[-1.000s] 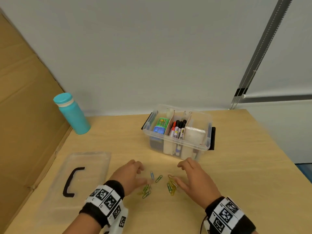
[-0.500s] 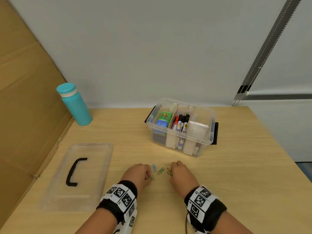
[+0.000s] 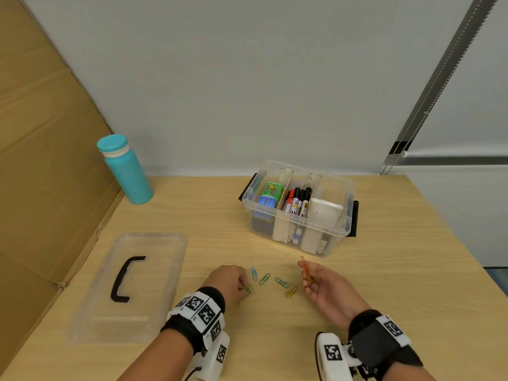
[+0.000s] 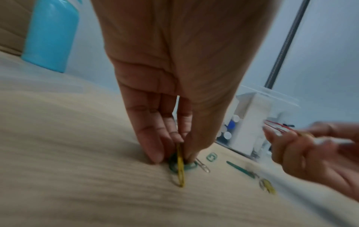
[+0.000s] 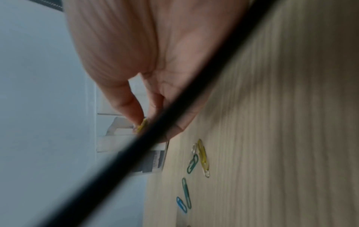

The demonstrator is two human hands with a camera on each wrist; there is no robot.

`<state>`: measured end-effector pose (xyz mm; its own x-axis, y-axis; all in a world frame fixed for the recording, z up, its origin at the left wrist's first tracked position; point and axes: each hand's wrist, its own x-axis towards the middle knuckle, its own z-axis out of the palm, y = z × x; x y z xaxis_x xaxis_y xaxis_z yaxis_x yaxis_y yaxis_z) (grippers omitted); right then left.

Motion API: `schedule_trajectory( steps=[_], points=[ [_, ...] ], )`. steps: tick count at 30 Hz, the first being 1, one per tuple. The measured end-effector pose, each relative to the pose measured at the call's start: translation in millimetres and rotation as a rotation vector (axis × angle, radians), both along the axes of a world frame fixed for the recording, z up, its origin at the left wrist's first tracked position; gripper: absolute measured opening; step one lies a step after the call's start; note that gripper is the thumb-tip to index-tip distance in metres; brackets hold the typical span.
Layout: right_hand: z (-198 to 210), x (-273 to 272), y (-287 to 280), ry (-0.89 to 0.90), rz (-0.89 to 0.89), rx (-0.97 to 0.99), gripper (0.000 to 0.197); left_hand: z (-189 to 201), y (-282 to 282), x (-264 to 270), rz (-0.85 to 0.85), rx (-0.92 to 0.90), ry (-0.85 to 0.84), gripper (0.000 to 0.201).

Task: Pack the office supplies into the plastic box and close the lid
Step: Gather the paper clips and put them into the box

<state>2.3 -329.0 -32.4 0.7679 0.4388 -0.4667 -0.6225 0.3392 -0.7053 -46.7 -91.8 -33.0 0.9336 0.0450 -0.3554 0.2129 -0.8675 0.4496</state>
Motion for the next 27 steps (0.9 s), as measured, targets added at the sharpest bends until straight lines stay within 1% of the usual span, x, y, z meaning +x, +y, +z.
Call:
schedule_trajectory(
  steps=[1,2,3,4,5,7,8,10,11,12,13,14,15,16,17,18,20,21,22,24,25,27],
  points=[
    [-1.0,-0.5,-2.6,0.042,-0.019,0.046,0.030,-0.8,3.0,-0.5,0.019,-0.051,-0.021,0.008],
    [-1.6,-0.6,-3.6,0.065,-0.024,0.061,0.027,-1.6,7.3,-1.6,0.071,-0.146,-0.032,0.009],
    [-2.2,-0.4,-2.9,0.075,-0.013,0.042,0.021,-1.8,12.1,-2.9,0.150,-0.294,-0.032,0.013],
    [-2.2,-0.2,-0.9,0.052,0.023,-0.015,0.016,-0.3,16.2,-4.8,0.244,-0.487,-0.025,0.017],
    [-2.2,-0.4,1.1,-0.006,0.070,-0.122,0.020,2.8,19.0,-7.0,0.341,-0.694,-0.013,0.020],
    [0.6,-0.4,5.4,-0.201,0.191,-0.405,0.029,10.8,21.7,-10.8,0.533,-1.052,0.017,0.023],
    [1.6,0.1,7.5,-0.295,0.245,-0.518,0.030,13.9,23.0,-12.6,0.623,-1.191,0.026,0.024],
    [3.5,1.5,11.0,-0.491,0.359,-0.716,0.026,16.5,27.3,-15.2,0.768,-1.414,0.019,0.025],
    [3.4,3.2,11.8,-0.625,0.425,-0.836,0.020,16.0,29.6,-16.3,0.816,-1.497,0.020,0.025],
    [2.9,4.6,12.6,-0.753,0.502,-0.954,0.011,15.3,31.4,-17.6,0.846,-1.540,0.028,0.024],
    [2.7,5.6,13.5,-0.845,0.587,-1.040,0.005,14.9,31.6,-18.8,0.853,-1.536,0.036,0.023],
    [3.3,5.8,14.5,-0.895,0.677,-1.124,0.012,14.3,30.4,-20.0,0.846,-1.502,0.045,0.021],
    [2.7,6.8,15.5,-0.920,0.755,-1.195,0.018,13.7,29.0,-21.2,0.831,-1.439,0.053,0.021],
    [3.1,8.1,16.7,-0.927,0.800,-1.250,0.020,14.1,26.9,-22.1,0.804,-1.351,0.055,0.022],
    [3.8,9.6,17.5,-0.946,0.814,-1.285,0.019,13.6,24.9,-22.8,0.753,-1.216,0.049,0.023],
    [4.2,11.0,18.3,-0.963,0.817,-1.311,0.015,12.7,23.5,-23.6,0.663,-1.027,0.034,0.024],
    [4.5,11.8,20.5,-0.993,0.825,-1.339,0.010,6.4,22.3,-26.1,0.407,-0.552,-0.016,0.022],
    [4.4,11.0,22.6,-1.012,0.843,-1.368,0.011,3.2,20.7,-27.8,0.313,-0.378,-0.038,0.021],
    [4.1,9.3,25.6,-1.035,0.870,-1.408,0.013,1.6,18.8,-29.9,0.273,-0.272,-0.033,0.024],
    [2.3,4.2,33.3,-1.097,0.923,-1.515,0.020,-0.7,13.4,-33.3,0.263,-0.173,0.009,0.032],
    [1.2,2.0,37.0,-1.113,0.935,-1.568,0.023,-1.6,10.6,-33.6,0.247,-0.140,0.017,0.033],
    [-1.9,1.3,41.5,-1.112,0.916,-1.617,0.026,-2.5,6.0,-32.3,0.199,-0.094,-0.008,0.028]
  ],
)
